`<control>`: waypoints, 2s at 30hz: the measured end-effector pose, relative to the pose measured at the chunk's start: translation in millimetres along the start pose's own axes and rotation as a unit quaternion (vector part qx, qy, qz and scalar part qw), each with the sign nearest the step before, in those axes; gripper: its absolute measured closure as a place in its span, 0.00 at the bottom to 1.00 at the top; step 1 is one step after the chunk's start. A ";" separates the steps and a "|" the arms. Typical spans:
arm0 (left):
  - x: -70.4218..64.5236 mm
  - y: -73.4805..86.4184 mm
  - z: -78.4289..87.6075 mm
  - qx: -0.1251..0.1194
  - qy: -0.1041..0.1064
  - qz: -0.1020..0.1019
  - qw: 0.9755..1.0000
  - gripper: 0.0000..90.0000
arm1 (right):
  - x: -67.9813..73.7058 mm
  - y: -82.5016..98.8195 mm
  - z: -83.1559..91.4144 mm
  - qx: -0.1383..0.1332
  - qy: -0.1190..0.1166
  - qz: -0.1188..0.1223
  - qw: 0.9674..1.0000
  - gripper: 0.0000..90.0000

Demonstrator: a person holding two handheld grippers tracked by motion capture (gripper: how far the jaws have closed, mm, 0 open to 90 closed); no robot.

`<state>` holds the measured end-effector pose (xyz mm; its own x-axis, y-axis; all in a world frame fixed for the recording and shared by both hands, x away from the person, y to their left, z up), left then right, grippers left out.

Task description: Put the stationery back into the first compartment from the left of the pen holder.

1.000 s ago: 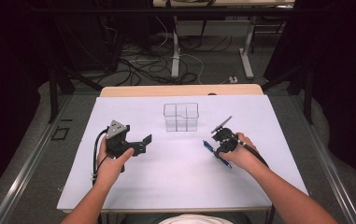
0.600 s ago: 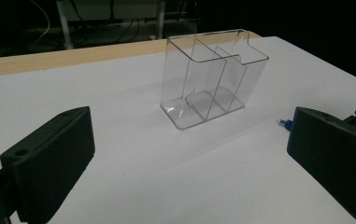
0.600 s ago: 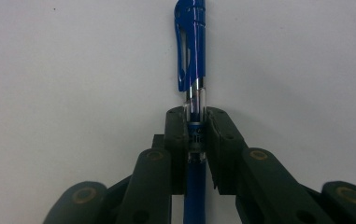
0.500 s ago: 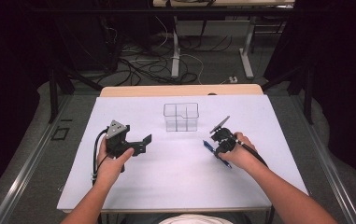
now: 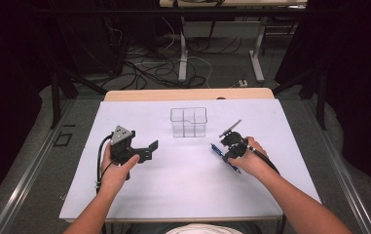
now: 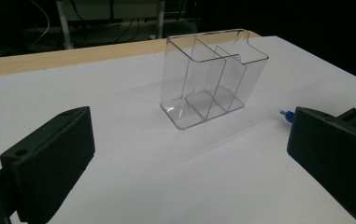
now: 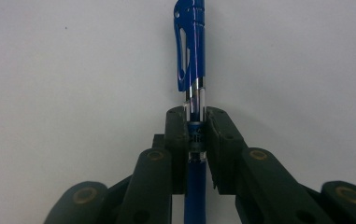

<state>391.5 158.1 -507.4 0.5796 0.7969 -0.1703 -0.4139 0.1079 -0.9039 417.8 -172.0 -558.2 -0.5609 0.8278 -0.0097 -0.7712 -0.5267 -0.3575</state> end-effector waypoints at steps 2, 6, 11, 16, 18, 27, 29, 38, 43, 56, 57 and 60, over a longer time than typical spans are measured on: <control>0.6 0.1 0.1 0.001 -0.001 -0.001 1.000 0.01 | 1.0 -1.5 2.7 -0.012 -0.012 0.000 1.000 0.89; 0.2 0.0 0.1 0.000 0.000 0.003 1.000 0.01 | 1.7 -4.6 5.0 -0.047 -0.011 0.003 0.999 0.89; 0.2 0.0 0.1 -0.001 0.000 0.002 1.000 0.01 | 2.9 -7.3 12.5 -0.072 -0.009 0.013 0.997 0.89; 0.2 -0.1 0.1 0.000 0.000 0.002 1.000 0.01 | 5.6 -11.8 21.2 -0.109 0.002 0.028 0.994 0.88; 0.6 -0.3 0.3 0.000 -0.001 -0.001 1.000 0.01 | 7.5 -13.6 25.2 -0.124 0.004 0.033 0.992 0.88; 0.6 -0.8 0.7 -0.001 -0.001 -0.001 1.000 0.01 | 12.1 -20.1 40.9 -0.194 0.019 0.075 0.978 0.88; 0.6 -0.8 0.7 -0.001 -0.001 -0.001 1.000 0.01 | 13.4 -21.4 43.8 -0.213 0.020 0.084 0.973 0.88; 0.6 -0.6 0.5 0.000 -0.001 -0.001 1.000 0.01 | 21.2 -23.4 56.9 -0.269 0.054 0.143 0.951 0.89; 0.6 -0.7 0.5 -0.001 -0.001 -0.001 1.000 0.01 | 28.2 -24.0 62.9 -0.307 0.073 0.164 0.935 0.89; 1.0 -1.0 0.9 -0.001 -0.001 0.001 1.000 0.01 | 48.6 -17.3 77.4 -0.384 0.227 0.325 0.834 0.89; 1.0 -1.0 0.9 -0.001 -0.001 0.001 1.000 0.01 | 51.0 -16.6 76.6 -0.382 0.239 0.344 0.824 0.89; 1.1 -1.2 1.1 -0.002 -0.001 0.001 1.000 0.01 | 54.9 -15.5 74.7 -0.375 0.261 0.380 0.804 0.89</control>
<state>391.8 159.5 -506.1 0.5773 0.7984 -0.1712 -0.4129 0.1045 -0.9048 376.5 -132.8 -483.4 -0.4300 0.3937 -0.8125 0.2427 -0.8164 -0.5240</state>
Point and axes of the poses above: each handheld gripper's, and its own axes: z roughly backward along the jaws, y roughly out of its underside, x roughly to its left, the point moved 4 cm from there along -z, roughly forward along the jaws, and after that the axes turned 3 degrees about y, right-handed, at the moved point
